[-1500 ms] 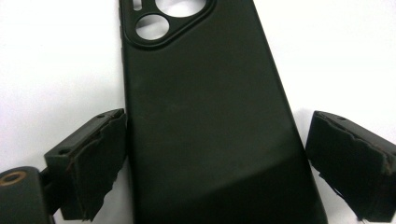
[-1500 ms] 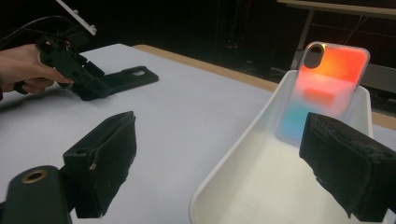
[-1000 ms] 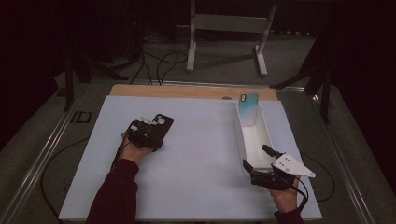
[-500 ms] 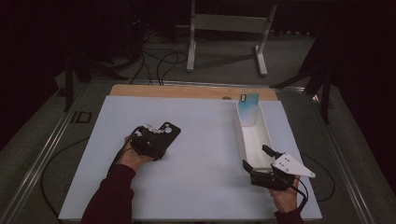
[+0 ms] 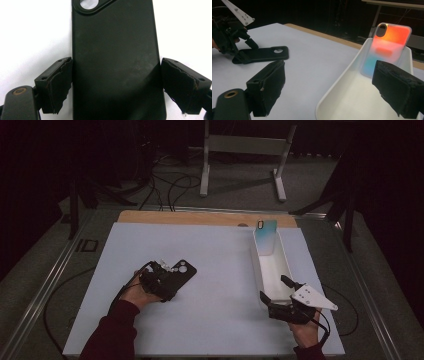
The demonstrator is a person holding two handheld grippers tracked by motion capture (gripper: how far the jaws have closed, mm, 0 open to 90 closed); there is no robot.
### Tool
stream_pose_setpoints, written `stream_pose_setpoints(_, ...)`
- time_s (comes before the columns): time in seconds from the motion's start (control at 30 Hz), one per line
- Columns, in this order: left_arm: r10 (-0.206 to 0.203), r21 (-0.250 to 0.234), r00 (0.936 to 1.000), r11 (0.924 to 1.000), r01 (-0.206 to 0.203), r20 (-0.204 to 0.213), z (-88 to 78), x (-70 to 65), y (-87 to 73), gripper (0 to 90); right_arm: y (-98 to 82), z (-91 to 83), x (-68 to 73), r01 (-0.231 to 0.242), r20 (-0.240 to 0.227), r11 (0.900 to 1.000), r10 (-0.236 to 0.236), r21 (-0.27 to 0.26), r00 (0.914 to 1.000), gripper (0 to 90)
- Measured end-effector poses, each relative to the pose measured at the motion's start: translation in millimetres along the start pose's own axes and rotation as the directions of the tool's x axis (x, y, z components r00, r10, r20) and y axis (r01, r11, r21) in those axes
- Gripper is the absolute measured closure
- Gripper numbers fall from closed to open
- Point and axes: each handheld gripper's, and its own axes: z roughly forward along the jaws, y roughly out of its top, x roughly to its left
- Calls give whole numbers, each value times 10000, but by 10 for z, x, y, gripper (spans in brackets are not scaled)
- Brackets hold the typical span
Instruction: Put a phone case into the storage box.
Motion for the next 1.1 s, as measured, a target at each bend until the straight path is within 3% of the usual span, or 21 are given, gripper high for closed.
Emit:
stream_pose_setpoints(0.23,399,301,9990,9987,-405,179,-20,-48,-1,138,4,4,3,38,-22,10000,-38,-16,10000,111)
stream_pose_setpoints(0.5,991,157,9950,9950,-989,-104,-43,-104,-1,150,9,1,7,29,-24,10000,-29,3,10000,111)
stream_pose_setpoints(0.7,1142,-367,9934,9927,-1145,-92,-80,-143,12,155,6,5,4,53,-15,10000,-53,18,10000,111)
stream_pose_setpoints(1.1,996,-1364,9948,9854,-1019,-235,-240,-145,35,164,9,8,3,23,-40,10000,-23,7,10000,111)
